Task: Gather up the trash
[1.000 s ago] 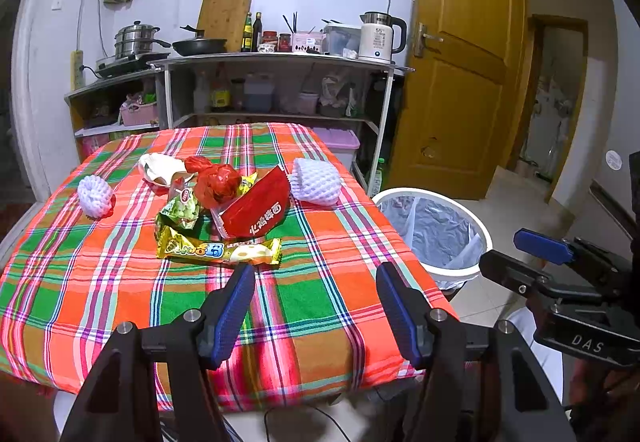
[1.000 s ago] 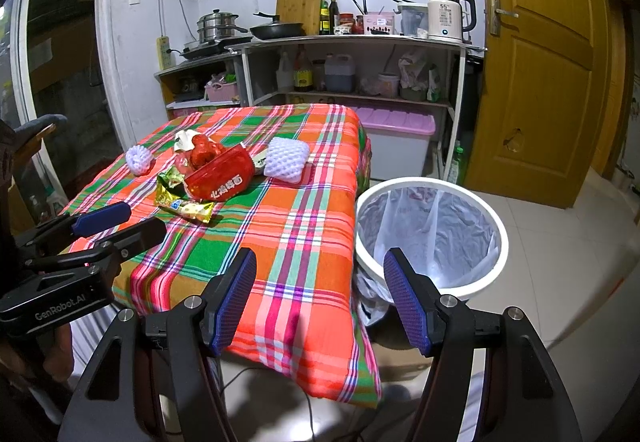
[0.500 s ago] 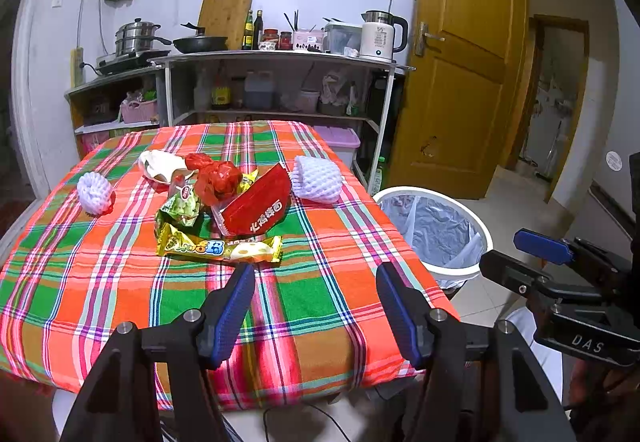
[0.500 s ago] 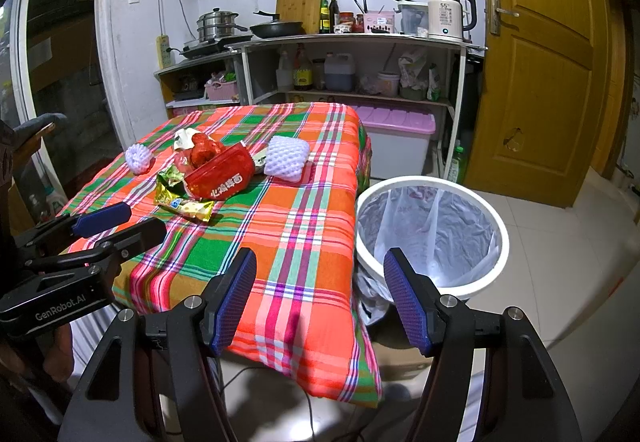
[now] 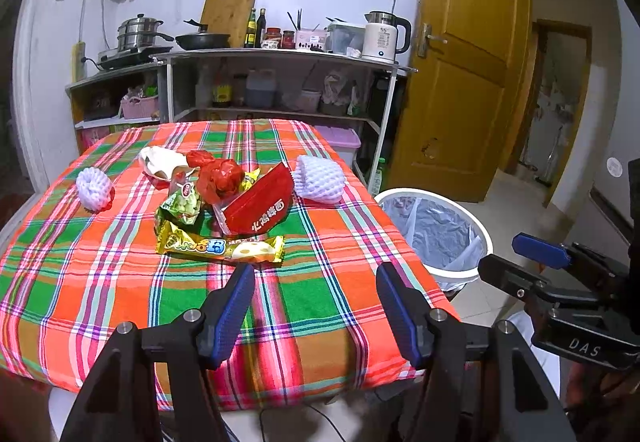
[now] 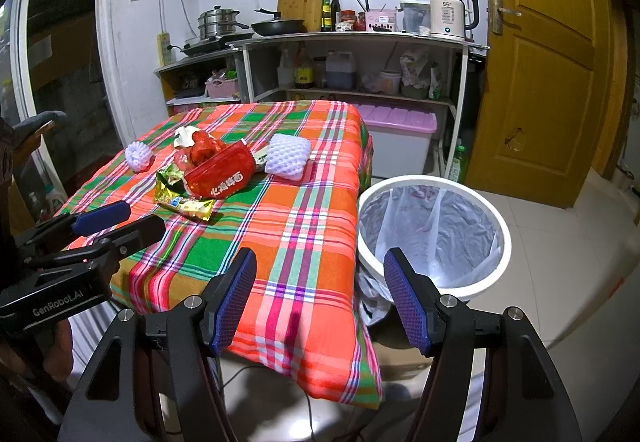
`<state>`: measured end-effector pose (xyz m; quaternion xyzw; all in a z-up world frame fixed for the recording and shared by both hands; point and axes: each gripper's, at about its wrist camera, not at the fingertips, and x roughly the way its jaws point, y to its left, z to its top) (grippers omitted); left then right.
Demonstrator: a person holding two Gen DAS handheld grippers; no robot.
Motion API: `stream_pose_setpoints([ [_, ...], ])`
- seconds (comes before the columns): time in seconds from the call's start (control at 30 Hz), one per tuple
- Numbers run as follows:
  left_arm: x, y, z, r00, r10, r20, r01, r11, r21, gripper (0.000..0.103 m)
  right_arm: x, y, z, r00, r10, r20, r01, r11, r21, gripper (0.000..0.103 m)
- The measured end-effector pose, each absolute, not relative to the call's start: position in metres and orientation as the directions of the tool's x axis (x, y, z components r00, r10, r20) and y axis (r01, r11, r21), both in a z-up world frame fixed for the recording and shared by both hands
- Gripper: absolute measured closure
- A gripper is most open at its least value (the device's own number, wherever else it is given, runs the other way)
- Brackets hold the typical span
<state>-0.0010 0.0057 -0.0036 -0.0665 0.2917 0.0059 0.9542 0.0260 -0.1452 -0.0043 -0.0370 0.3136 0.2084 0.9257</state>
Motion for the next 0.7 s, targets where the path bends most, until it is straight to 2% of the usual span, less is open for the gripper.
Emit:
stream_pose_setpoints([
  [0.7,0.011,0.025,-0.013,0.825,-0.04,-0.564,-0.076,0.981,-0.181,0.041,0.046,-0.128,-0.012,0.681,0.364,-0.635,-0.434,0.899,0.05,0.036],
])
